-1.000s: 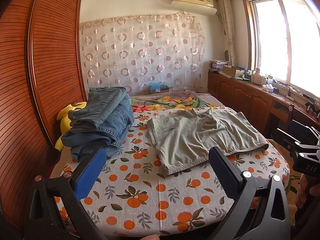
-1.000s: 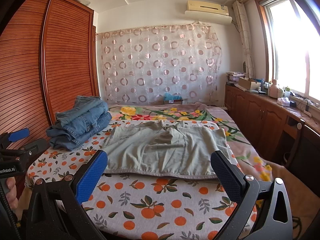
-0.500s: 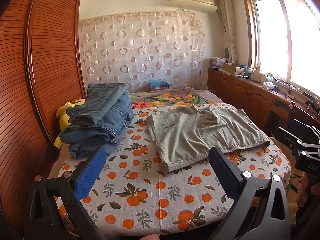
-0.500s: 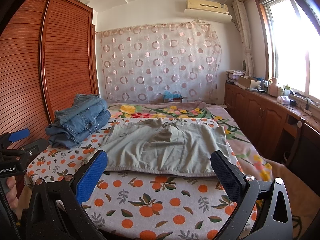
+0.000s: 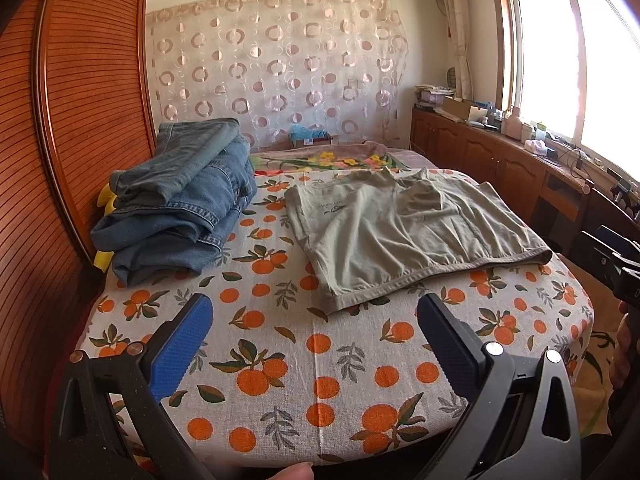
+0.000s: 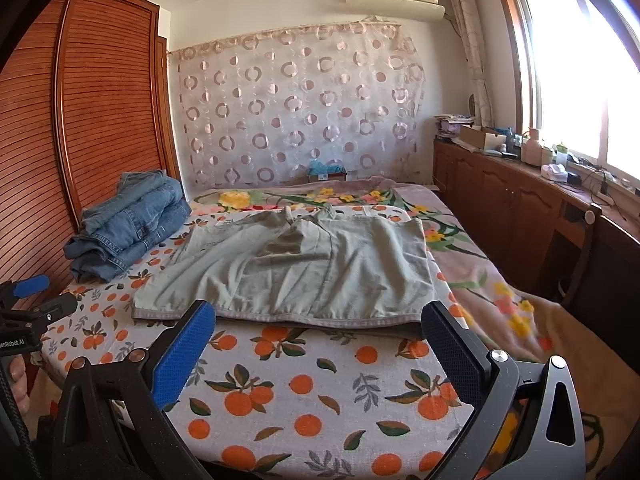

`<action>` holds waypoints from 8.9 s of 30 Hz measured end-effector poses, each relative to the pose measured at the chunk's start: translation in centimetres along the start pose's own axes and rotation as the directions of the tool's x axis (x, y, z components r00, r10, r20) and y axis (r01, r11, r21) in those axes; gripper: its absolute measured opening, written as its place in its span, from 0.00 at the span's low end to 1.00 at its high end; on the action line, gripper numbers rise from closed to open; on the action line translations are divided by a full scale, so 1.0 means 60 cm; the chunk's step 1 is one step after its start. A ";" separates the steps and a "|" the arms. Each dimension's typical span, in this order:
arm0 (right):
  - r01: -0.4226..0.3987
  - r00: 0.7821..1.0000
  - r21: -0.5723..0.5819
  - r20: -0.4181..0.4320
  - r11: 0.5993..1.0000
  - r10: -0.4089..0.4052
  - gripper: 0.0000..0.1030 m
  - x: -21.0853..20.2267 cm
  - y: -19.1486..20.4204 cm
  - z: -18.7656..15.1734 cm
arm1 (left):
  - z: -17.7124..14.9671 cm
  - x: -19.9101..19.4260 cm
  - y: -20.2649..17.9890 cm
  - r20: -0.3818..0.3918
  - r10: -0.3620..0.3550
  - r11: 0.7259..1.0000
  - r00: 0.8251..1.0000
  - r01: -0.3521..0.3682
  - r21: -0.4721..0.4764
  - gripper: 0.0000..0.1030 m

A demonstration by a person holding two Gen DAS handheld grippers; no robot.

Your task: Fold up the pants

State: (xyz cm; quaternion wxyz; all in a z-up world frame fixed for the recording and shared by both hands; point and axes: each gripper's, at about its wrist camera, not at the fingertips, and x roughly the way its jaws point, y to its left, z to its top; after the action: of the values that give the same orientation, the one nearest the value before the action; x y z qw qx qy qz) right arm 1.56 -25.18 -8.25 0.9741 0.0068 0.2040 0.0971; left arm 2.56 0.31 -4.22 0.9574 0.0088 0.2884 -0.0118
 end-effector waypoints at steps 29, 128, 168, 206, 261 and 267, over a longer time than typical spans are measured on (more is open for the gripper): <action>0.076 0.973 -0.074 -0.211 0.994 -0.090 0.57 0.047 -0.056 0.027 | -0.027 0.170 0.010 -0.250 -0.130 0.984 0.959 0.156 0.089 0.55; -0.038 0.959 0.002 -0.280 0.999 0.037 0.31 -0.089 -0.134 0.035 | -0.005 0.103 0.034 -0.172 -0.225 0.971 0.959 0.235 0.036 0.73; -0.311 0.931 -0.056 -0.220 0.949 0.293 0.05 0.012 0.036 0.137 | -0.033 0.114 0.078 -0.178 -0.176 0.984 0.968 0.175 -0.024 0.84; -0.486 0.849 -0.114 -0.296 0.867 0.437 0.35 0.131 0.147 0.126 | -0.019 0.080 0.112 -0.126 -0.149 0.989 0.981 0.146 -0.029 0.84; -0.342 0.934 -0.229 -0.189 0.911 0.303 0.04 0.247 0.102 0.270 | -0.028 0.055 0.025 -0.151 -0.374 0.923 0.915 0.383 0.042 0.03; -0.381 0.921 -0.261 -0.194 0.887 0.338 0.04 0.269 0.151 0.278 | -0.040 0.059 0.045 -0.154 -0.365 0.929 0.918 0.370 0.002 0.03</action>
State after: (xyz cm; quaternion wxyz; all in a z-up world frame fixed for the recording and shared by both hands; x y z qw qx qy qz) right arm 21.01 -12.78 1.16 0.9120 -0.1072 0.2516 0.3056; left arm 4.26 3.04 -8.18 0.9132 -0.0298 0.3564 -0.1952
